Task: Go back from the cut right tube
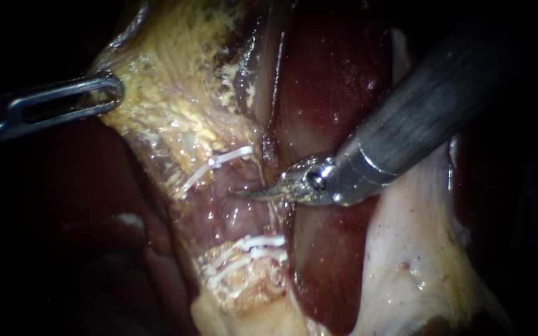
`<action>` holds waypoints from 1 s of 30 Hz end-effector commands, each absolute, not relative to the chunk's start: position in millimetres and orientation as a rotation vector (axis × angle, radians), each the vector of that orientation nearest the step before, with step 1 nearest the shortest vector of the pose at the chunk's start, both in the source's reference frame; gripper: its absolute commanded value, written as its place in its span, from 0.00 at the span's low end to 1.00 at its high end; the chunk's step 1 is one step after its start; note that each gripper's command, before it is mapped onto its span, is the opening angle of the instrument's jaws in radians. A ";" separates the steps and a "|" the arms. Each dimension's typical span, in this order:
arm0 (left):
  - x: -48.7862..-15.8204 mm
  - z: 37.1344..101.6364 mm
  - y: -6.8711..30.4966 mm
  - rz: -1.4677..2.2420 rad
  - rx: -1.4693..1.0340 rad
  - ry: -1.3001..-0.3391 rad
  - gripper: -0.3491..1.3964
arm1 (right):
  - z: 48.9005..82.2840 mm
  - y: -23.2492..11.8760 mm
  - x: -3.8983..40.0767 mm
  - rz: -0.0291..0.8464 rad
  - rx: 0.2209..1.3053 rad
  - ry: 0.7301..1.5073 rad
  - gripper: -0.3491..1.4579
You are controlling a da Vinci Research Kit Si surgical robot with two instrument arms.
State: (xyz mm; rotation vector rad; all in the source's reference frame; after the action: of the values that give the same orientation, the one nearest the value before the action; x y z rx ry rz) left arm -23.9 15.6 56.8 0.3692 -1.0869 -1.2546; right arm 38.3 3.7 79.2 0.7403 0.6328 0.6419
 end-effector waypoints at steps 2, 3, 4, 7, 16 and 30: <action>-23.9 56.7 15.6 -1.255 0.368 -1.087 0.00 | 78.8 3.5 38.3 0.639 0.742 0.634 0.00; -23.9 56.7 15.6 -1.255 0.368 -1.087 0.00 | 78.6 3.4 38.3 0.639 0.743 0.634 0.00; -23.9 56.7 15.6 -1.255 0.368 -1.087 0.00 | 78.5 3.3 38.4 0.639 0.743 0.634 0.12; -23.8 56.7 15.6 -1.255 0.368 -1.087 0.00 | 78.3 3.3 38.4 0.639 0.747 0.636 0.40; -23.8 56.7 15.6 -1.255 0.368 -1.087 0.00 | 78.3 3.3 38.4 0.638 0.741 0.650 0.72; -23.8 56.7 15.6 -1.255 0.368 -1.090 0.00 | 75.9 1.7 35.0 0.385 0.633 0.859 0.94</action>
State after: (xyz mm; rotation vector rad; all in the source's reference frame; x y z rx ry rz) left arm -23.8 15.6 56.6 0.3668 -1.0886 -1.2552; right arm 34.4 1.5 75.6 0.6216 0.8709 0.3631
